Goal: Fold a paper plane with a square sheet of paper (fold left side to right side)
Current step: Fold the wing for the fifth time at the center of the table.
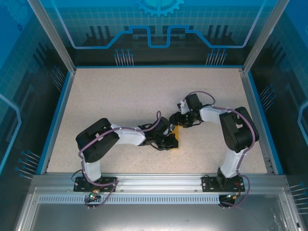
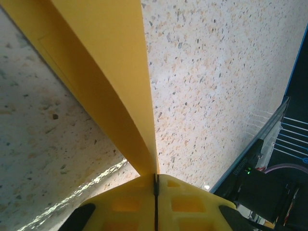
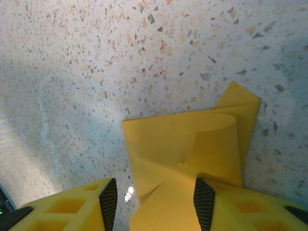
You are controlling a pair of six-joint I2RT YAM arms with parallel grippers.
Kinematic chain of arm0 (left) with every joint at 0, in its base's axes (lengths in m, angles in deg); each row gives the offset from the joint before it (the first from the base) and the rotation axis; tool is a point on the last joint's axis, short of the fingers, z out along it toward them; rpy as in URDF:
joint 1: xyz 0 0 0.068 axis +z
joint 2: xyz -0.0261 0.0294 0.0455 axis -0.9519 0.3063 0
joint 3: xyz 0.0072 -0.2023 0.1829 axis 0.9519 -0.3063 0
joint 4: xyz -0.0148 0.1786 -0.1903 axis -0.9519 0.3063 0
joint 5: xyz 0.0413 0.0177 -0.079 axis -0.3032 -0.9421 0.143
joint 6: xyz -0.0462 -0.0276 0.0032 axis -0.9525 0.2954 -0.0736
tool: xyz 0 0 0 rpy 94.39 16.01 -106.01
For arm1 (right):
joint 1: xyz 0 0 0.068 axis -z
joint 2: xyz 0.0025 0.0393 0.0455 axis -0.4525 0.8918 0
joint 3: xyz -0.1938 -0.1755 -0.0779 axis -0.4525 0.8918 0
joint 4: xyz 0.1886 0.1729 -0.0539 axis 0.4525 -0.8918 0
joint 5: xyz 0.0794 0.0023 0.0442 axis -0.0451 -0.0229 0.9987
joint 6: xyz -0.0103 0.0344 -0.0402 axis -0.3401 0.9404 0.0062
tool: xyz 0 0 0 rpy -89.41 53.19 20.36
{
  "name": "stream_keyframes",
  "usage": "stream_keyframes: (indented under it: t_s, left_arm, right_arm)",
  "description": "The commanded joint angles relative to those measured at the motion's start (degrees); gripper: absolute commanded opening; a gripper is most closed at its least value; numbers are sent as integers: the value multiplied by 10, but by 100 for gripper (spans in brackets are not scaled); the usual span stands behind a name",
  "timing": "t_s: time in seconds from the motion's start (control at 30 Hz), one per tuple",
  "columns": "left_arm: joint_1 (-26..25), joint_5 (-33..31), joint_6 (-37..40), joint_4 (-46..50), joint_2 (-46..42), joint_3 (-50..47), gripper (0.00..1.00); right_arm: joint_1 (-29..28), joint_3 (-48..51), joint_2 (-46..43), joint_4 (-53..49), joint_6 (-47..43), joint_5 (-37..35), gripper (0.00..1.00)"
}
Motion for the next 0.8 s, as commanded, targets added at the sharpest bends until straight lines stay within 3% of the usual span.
stream_keyframes:
  t_s: [0.0,0.17,0.33,0.77]
  left_arm:
    - [-7,6,14,9,-3,12,5]
    - [-7,5,15,10,-5,12,5]
    - [-6,0,23,10,-32,-2,26]
    - [14,-19,65,110,-119,-16,42]
  right_arm:
    - [-3,12,34,-60,-8,-48,51]
    - [-4,13,33,-59,-7,-46,51]
    - [-4,13,31,-61,-7,-46,51]
    - [-3,12,28,-61,-8,-47,51]
